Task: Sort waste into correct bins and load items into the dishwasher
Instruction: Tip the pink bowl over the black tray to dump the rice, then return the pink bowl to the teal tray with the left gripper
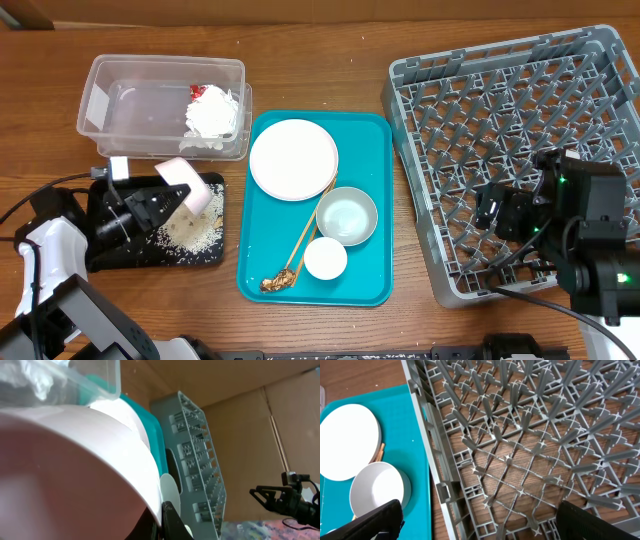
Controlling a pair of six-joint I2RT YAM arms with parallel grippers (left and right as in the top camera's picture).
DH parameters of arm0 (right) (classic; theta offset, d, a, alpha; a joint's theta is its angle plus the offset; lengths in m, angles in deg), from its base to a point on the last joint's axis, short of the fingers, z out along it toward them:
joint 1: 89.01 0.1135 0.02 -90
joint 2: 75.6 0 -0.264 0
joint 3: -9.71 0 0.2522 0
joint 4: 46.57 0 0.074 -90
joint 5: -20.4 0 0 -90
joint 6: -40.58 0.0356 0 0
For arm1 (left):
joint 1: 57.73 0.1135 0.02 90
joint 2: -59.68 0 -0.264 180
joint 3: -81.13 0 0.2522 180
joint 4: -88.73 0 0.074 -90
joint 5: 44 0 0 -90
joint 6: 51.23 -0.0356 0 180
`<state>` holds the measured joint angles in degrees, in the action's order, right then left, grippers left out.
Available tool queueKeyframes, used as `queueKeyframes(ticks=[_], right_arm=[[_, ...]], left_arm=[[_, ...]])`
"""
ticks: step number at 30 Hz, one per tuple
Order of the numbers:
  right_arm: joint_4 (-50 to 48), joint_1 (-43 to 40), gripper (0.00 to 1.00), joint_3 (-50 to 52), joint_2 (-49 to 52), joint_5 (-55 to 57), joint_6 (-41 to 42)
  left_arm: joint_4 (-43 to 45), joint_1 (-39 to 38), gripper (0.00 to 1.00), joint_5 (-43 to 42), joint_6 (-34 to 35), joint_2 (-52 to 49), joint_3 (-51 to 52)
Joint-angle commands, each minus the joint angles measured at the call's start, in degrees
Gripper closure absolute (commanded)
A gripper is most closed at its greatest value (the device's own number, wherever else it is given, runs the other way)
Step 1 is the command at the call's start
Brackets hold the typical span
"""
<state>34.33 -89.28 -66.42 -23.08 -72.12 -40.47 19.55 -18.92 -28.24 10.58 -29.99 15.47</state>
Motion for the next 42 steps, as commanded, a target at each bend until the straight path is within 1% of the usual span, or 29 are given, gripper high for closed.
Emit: queueKeyframes(ticks=[1,3,8,11,17,20,22,25,28,31,34,38,42], right_arm=[[0.3,0.2,0.0,-1.8,0.7,0.6,-0.4],[0.5,0.2,0.0,-1.8,0.8,0.6,-0.4],[0.8,0.2,0.0,-1.8,0.8,0.5,-0.4],[0.9,0.2,0.0,-1.8,0.8,0.6,-0.4],[0.9,0.2,0.0,-1.8,0.8,0.5,-0.4],[0.9,0.2,0.0,-1.8,0.8,0.5,-0.4],[0.9,0.2,0.0,-1.8,0.8,0.5,-0.4],[0.9,0.2,0.0,-1.8,0.8,0.5,-0.4],[0.9,0.2,0.0,-1.8,0.9,0.5,-0.4],[0.9,0.2,0.0,-1.8,0.9,0.5,-0.4],[0.9,0.2,0.0,-1.8,0.9,0.5,-0.4],[0.9,0.2,0.0,-1.8,0.9,0.5,-0.4],[0.9,0.2,0.0,-1.8,0.9,0.5,-0.4]], left_arm=[[-2.4,-1.5,0.96,4.8,2.7,2.2,-1.7],[-3.6,-2.7,0.96,6.6,3.0,3.1,-3.1],[-3.9,-9.0,0.96,15.1,9.5,7.2,-7.1],[-3.9,-14.8,0.96,20.3,12.6,10.6,-8.7],[-3.8,-29.6,0.96,31.2,18.3,15.1,-9.8],[-3.7,-37.1,0.96,39.1,21.5,15.0,-9.7],[-3.2,-43.7,0.96,46.6,23.9,14.0,-9.7],[-2.2,-50.7,0.96,52.3,26.0,11.6,-9.7],[-0.3,-57.0,0.96,58.3,29.7,7.6,-9.7],[0.9,-60.8,0.96,60.2,31.5,3.1,-9.7],[0.9,-62.7,0.96,61.2,32.3,-0.8,-9.7],[0.9,-63.4,0.96,62.7,33.4,-4.0,-9.7],[1.1,-63.4,0.96,62.8,33.4,-4.8,-9.7]])
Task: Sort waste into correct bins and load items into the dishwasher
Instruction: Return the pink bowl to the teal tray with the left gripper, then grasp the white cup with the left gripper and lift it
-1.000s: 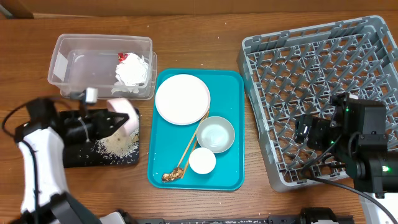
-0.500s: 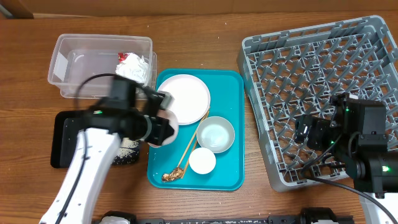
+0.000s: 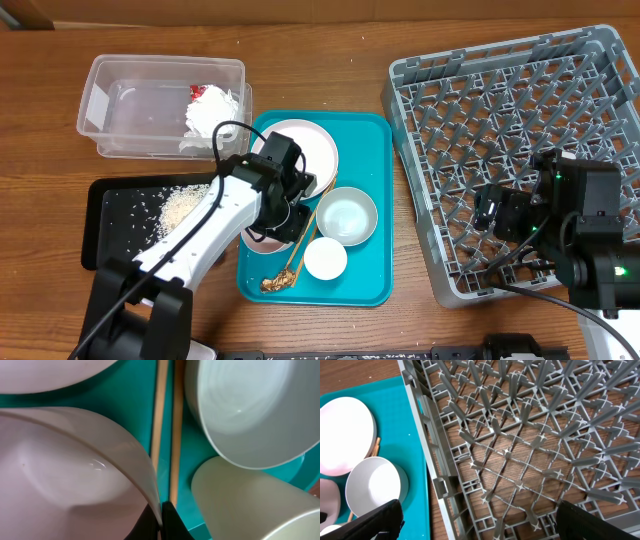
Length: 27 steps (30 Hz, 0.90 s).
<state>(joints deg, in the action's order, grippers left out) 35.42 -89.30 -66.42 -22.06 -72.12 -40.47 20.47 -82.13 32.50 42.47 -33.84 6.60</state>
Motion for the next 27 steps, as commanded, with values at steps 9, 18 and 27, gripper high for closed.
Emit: queueKeyframes(ticks=[9,18,27], right_arm=[[-0.2,0.2,0.0,-1.8,-0.1,0.6,-0.4],[-0.2,0.2,0.0,-1.8,-0.1,0.6,-0.4],[-0.2,0.2,0.0,-1.8,-0.1,0.6,-0.4]], left_arm=[[-6.9,0.0,0.55,2.1,1.5,-0.7,-10.0],[-15.8,-0.9,0.55,-4.2,-1.2,-0.7,-19.7],[-16.0,-6.9,0.53,-3.9,-1.3,-0.9,-10.5]])
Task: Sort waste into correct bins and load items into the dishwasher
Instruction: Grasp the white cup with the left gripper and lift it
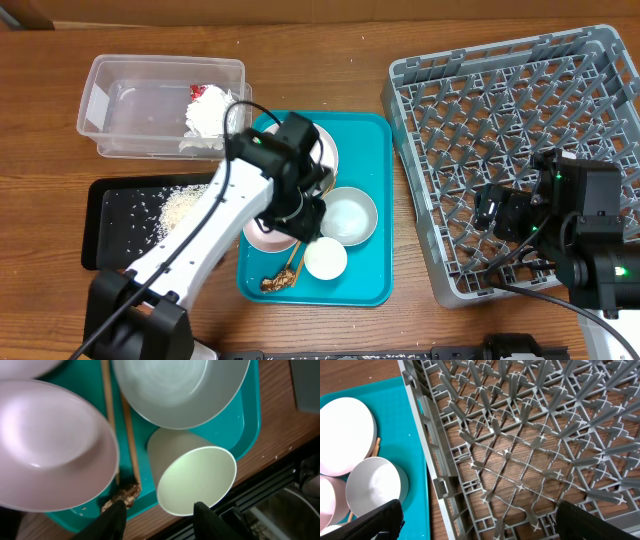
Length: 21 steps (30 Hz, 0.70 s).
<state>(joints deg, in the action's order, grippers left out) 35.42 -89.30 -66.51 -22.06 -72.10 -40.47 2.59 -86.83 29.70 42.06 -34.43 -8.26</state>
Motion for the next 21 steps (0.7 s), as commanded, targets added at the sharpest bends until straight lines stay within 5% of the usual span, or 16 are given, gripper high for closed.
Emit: queueKeyframes(ticks=[1,5,13,21], right_arm=[[-0.2,0.2,0.0,-1.7,-0.1,0.5,-0.4],[-0.2,0.2,0.0,-1.7,-0.1,0.5,-0.4],[0.0,0.2,0.0,-1.7,-0.1,0.5,-0.4],[0.3,0.2,0.0,-1.7,-0.1,2.2,-0.4]], left_arm=[[3.2,-2.8,0.52,-1.1,-0.5,-0.3,6.0],[7.6,-4.2,0.58,0.4,2.3,-0.3,11.4],[10.3,-4.2,0.96,1.5,3.6,-0.3,12.4],[7.9,-3.6,0.96,-3.1,2.0,-0.1,10.8]])
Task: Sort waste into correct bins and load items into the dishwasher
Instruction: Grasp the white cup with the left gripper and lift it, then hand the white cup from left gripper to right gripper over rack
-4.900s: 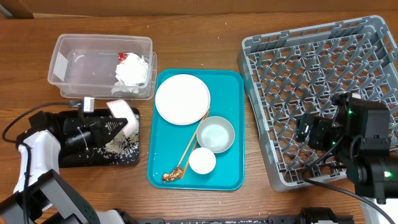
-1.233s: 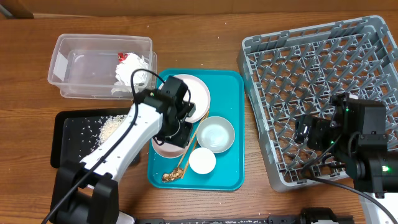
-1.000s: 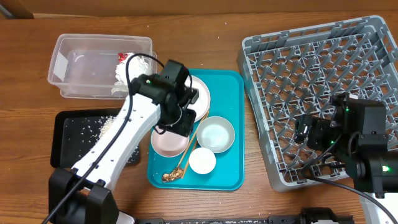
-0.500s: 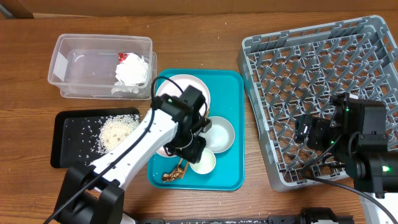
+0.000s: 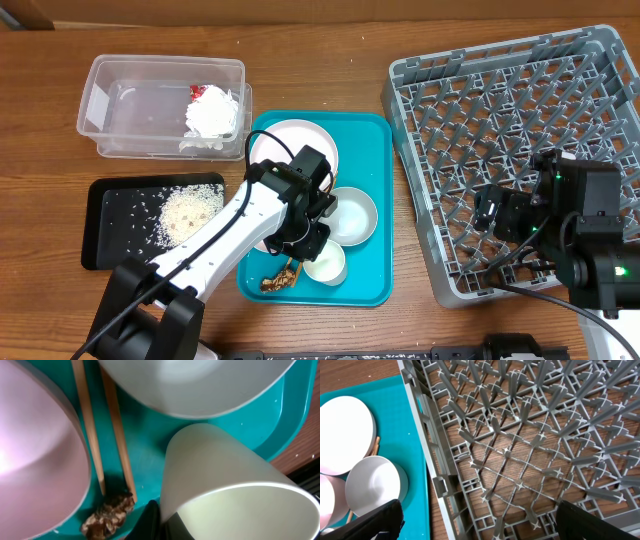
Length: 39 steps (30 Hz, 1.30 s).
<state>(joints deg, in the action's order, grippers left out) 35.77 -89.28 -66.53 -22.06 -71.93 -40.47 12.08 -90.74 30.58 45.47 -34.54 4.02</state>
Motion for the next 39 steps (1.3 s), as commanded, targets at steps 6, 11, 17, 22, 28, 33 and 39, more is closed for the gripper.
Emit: queueKeyframes(ticks=[6,11,17,22,28,33,39], right_arm=[[-1.6,0.2,0.0,-1.7,0.1,12.8,3.7],[-6.4,0.2,0.0,-1.7,2.9,3.3,2.3],[-11.4,0.2,0.0,-1.7,11.3,-35.1,-7.1],[-13.7,0.3,0.0,-1.7,18.3,-63.7,-19.6],[-15.3,0.3,0.0,-1.7,23.4,-71.6,-26.5],[-17.7,0.3,0.0,-1.7,25.3,-73.2,-27.0],[-19.4,0.3,0.0,-1.7,27.1,-76.3,-27.0]], left_arm=[[-3.0,6.9,0.96,-23.6,-11.8,2.2,-8.3],[8.0,14.1,0.96,-39.7,-8.0,2.1,-10.3],[23.4,19.8,0.96,-51.3,7.1,-0.1,-10.3],[26.2,20.3,0.96,-57.9,8.2,-1.7,-10.3],[26.2,20.2,0.96,-59.0,8.1,-2.1,-10.3],[26.8,19.8,0.96,-61.4,8.1,-2.1,-10.3],[28.4,17.8,0.96,-63.6,8.2,-2.1,-10.3]])
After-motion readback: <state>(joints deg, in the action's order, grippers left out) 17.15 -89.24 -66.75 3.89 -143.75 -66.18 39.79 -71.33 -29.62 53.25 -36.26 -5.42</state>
